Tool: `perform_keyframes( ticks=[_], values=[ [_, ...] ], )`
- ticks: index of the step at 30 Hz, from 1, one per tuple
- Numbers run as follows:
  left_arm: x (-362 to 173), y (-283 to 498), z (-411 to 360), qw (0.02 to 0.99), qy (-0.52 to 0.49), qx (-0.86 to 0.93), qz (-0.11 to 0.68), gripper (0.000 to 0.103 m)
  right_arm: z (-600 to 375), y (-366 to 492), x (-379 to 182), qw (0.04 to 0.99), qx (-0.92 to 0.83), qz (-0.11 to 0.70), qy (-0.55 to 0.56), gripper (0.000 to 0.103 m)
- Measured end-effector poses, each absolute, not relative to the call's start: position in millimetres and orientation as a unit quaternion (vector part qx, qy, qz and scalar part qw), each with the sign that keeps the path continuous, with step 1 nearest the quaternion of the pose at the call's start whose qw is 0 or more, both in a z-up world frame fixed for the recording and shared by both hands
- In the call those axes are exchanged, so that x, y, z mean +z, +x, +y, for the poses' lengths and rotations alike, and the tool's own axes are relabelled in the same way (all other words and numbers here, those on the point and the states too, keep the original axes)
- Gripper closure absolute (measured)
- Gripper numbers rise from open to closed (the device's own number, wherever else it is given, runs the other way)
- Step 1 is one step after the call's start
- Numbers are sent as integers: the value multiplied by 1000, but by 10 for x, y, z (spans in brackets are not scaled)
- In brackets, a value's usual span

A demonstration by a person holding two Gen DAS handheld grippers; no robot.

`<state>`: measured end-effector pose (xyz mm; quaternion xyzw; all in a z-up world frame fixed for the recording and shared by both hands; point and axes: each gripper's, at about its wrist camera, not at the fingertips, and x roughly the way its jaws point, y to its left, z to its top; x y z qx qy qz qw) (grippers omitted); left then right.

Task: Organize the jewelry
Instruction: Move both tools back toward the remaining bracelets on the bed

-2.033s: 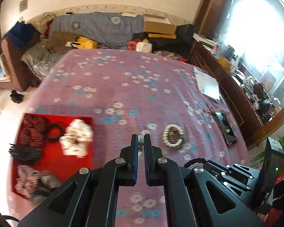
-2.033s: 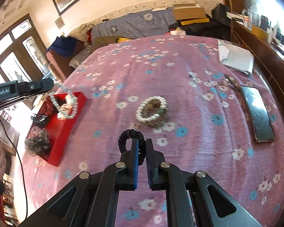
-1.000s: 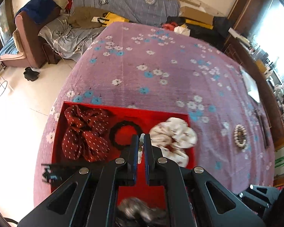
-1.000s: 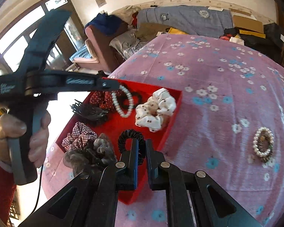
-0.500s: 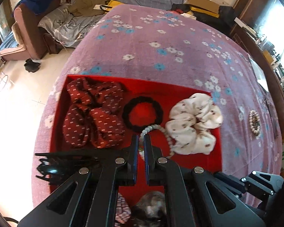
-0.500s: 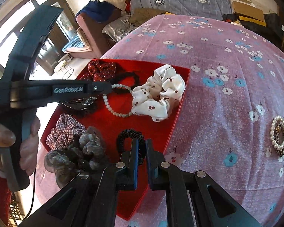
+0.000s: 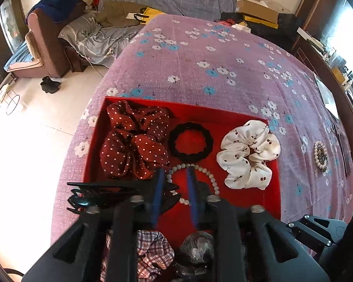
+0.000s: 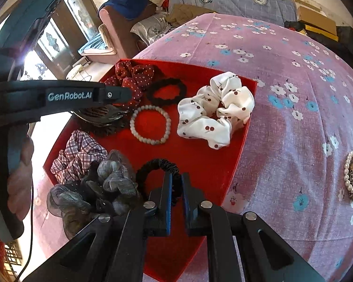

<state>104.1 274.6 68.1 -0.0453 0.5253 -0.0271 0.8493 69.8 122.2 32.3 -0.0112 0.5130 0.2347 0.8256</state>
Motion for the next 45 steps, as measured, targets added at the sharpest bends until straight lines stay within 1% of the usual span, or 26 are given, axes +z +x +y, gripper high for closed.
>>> perform_keyframes(
  ticks=[4,5,7,8,9,11,17,24,30,34,39,45],
  values=[
    [855,928,2717,855,-21,9,518,76,1199,665,374,830,235,506,-14,89],
    [904,895,2712,858,-15,18,513,74,1189,653,388,831,235,504,-13,88],
    [1024,812,2707,864,-5,37,502,69,1157,637,425,834,236,499,-9,79],
    [1076,771,2709,867,-3,44,497,67,1141,627,451,835,237,496,-8,78],
    [1140,713,2710,870,-2,53,490,64,1122,612,481,837,237,493,-7,78],
    [1220,631,2707,874,0,64,481,63,1083,583,534,839,238,489,-3,78],
    [1348,438,2548,880,17,77,469,62,820,450,681,847,234,476,13,78],
    [1387,326,2121,884,11,41,466,62,-104,417,645,857,168,484,60,77],
    [1279,341,1503,879,32,-4,476,62,-979,398,529,858,82,498,98,78],
    [1190,295,1050,874,55,-28,482,62,-1378,321,514,857,38,503,105,78],
    [1080,212,626,867,71,-39,492,62,-1620,232,502,855,11,509,103,77],
    [981,145,377,860,76,-32,503,62,-1696,110,539,860,10,504,80,76]
  ],
)
